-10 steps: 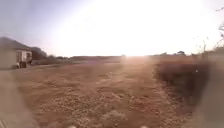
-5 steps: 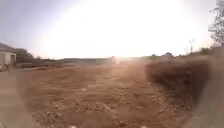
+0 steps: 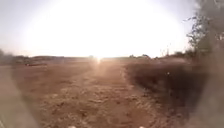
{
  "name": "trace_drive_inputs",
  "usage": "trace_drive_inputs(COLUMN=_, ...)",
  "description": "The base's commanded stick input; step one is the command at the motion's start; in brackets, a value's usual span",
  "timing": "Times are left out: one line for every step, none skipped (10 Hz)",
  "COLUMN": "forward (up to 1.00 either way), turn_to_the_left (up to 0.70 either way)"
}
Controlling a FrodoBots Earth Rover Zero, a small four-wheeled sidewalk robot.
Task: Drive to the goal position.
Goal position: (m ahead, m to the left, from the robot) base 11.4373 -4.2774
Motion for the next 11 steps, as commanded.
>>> trace_drive_inputs(forward=0.70, turn_to_the_left=0.00)
trace_drive_inputs(forward=0.70, turn_to_the_left=0.00)
trace_drive_inputs(forward=0.70, turn_to_the_left=0.00)
trace_drive_inputs(forward=0.70, turn_to_the_left=0.00)
trace_drive_inputs(forward=0.70, turn_to_the_left=0.00)
trace_drive_inputs(forward=0.70, turn_to_the_left=0.00)
trace_drive_inputs(forward=0.70, turn_to_the_left=0.00)
trace_drive_inputs(forward=0.70, turn_to_the_left=0.00)
trace_drive_inputs(forward=0.70, turn_to_the_left=0.00)
trace_drive_inputs(forward=0.70, turn_to_the_left=0.00)
trace_drive_inputs(forward=0.70, turn_to_the_left=0.00)
